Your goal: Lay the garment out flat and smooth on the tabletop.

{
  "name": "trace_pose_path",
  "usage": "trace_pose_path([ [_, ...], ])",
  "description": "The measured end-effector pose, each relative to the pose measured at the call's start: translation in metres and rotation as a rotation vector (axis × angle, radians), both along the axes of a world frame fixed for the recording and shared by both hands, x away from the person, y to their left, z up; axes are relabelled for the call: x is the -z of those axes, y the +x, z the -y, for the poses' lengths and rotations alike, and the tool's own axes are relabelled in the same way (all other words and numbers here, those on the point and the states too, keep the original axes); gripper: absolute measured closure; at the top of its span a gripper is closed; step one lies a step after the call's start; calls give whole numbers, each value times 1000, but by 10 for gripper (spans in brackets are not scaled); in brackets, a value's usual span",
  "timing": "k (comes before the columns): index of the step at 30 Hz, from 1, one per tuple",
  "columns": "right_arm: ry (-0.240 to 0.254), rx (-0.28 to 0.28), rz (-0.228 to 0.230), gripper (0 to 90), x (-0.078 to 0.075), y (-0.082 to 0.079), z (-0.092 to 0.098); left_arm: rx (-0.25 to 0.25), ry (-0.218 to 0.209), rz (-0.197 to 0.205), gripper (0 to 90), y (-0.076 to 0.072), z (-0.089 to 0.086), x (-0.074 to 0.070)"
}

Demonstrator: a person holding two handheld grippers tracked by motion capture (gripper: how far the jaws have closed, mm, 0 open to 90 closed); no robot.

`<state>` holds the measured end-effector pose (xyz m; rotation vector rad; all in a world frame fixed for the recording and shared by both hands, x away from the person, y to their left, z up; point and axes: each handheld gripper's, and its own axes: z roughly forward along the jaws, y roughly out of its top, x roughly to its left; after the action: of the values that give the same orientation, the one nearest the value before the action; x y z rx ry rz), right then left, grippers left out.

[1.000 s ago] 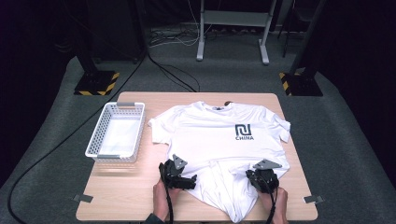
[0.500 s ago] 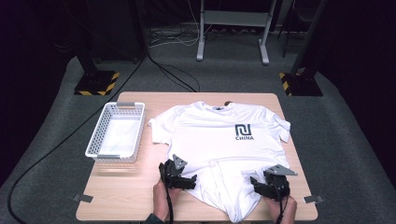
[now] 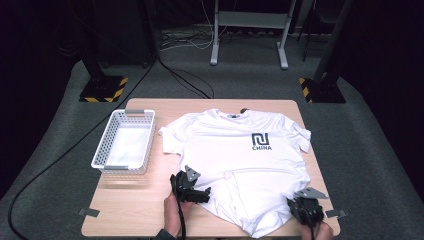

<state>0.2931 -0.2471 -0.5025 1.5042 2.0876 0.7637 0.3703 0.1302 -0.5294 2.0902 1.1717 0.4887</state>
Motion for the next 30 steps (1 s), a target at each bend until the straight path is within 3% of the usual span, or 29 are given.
trace_pose_path([
  [2, 6, 46, -34, 776, -1, -18, 17, 0, 0, 0, 1, 0, 0, 0],
  [4, 24, 94, -57, 611, -4, -34, 33, 0, 0, 0, 1, 0, 0, 0],
  [5, 42, 117, -47, 556, -7, -40, 38, 0, 0, 0, 1, 0, 0, 0],
  [7, 77, 139, 21, 403, -16, -47, 43, 0, 0, 0, 1, 0, 0, 0],
  [9, 71, 127, 66, 287, -20, -39, 37, 0, 0, 0, 1, 0, 0, 0],
  [12, 35, 89, 55, 199, -14, -10, 21, 0, 0, 0, 1, 0, 0, 0],
  [15, -2, 76, 5, 175, -1, 13, 13, -1, -1, 0, 1, 0, 0, 0],
  [18, -21, 75, -41, 161, 8, 14, 13, 0, 0, 0, 1, 0, 0, 0],
  [23, -4, 128, -61, 138, 9, -27, 37, -1, 0, 0, 1, 0, 0, 0],
  [26, -33, 179, -87, 120, 3, -52, 54, -1, 0, 0, 1, 0, 0, 0],
  [28, -5, 198, -75, 116, -1, -62, 63, -2, 1, 1, 2, 0, 0, 0],
  [30, 6, 201, -64, 114, -2, -60, 67, -3, 1, 1, 3, 0, 0, 0],
])
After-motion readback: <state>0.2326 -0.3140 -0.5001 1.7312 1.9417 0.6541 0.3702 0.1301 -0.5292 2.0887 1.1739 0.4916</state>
